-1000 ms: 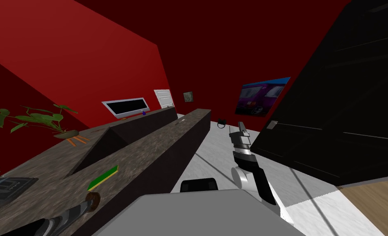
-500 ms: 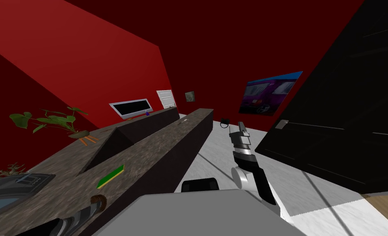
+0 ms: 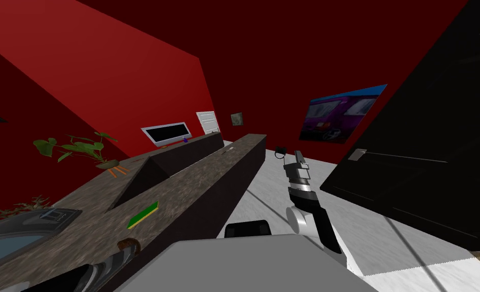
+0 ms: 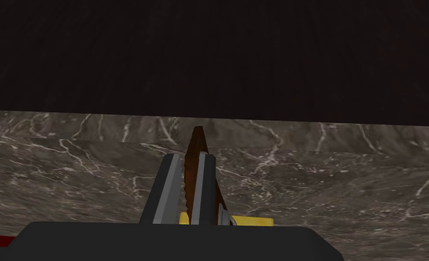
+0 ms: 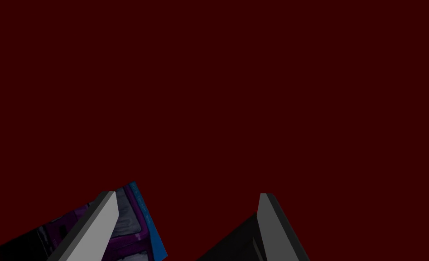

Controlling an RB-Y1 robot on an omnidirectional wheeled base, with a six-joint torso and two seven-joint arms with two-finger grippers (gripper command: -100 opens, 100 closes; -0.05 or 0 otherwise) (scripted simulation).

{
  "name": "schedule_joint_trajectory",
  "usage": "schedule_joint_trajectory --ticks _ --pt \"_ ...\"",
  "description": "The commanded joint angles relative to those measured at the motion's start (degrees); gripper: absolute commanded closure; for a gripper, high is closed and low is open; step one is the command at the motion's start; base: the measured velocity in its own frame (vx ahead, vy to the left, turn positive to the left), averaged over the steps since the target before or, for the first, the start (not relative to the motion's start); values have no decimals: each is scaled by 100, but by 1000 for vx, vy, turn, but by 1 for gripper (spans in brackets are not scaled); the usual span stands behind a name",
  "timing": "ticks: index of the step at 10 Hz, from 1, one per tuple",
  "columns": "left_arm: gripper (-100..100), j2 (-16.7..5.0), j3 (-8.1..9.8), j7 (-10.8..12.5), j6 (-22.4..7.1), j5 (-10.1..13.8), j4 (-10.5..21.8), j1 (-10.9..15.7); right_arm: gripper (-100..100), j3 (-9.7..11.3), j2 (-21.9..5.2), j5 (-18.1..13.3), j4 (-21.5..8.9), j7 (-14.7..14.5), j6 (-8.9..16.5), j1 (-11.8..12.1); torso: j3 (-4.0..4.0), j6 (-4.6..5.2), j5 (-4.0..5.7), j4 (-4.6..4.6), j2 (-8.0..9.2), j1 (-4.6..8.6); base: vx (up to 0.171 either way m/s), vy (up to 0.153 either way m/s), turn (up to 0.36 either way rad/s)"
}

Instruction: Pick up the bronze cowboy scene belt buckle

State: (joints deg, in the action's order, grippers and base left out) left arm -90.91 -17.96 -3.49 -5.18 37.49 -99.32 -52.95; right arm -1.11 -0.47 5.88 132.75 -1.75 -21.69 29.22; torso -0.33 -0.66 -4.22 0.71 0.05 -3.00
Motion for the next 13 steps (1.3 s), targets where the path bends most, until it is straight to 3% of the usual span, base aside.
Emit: schedule_joint_trajectory --ticks 1,2,3,6,7,8,10,11,12,13 --pt "100 -23 286 11 -136 -18 -232 -135 0 0 0 0 0 0 0 0 0 0 0 0 0 0 10 46 16" --pt "100 -23 386 11 -136 -18 -232 -135 0 0 0 0 0 0 0 -1 0 14 1 -3 -2 9 0 8 -23" --pt "100 181 674 39 -478 -336 -548 -476 0 1 1 0 0 0 0 -1 -1 17 5 -3 -3 24 27 60 136" --pt "100 181 1095 39 -650 -355 -823 -579 0 1 0 0 0 0 0 -1 -2 18 2 -1 -4 11 11 43 31" --pt "100 384 1253 67 -916 -613 -1059 -812 0 1 1 0 0 0 0 -1 -3 21 4 0 -4 22 9 71 143" --pt "100 384 1441 67 -1028 -692 -1220 -964 0 0 0 0 0 0 0 0 -2 3 3 3 -1 6 27 75 104" --pt "100 384 1753 67 -1164 -692 -1414 -1023 0 1 0 0 0 0 0 -1 -6 19 2 4 -6 14 10 19 -8" --pt "100 384 1795 67 -1164 -692 -1414 -1023 0 1 1 0 0 0 0 -1 -7 24 5 4 -9 23 2 -5 -16" --pt "100 587 1942 95 -1428 -961 -1632 -1216 0 1 1 0 0 0 0 -1 -8 21 8 6 -8 30 19 71 142" --pt "100 587 2124 95 -1522 -1029 -1778 -1387 0 0 0 0 0 0 0 0 -8 8 5 9 -7 8 30 91 115"
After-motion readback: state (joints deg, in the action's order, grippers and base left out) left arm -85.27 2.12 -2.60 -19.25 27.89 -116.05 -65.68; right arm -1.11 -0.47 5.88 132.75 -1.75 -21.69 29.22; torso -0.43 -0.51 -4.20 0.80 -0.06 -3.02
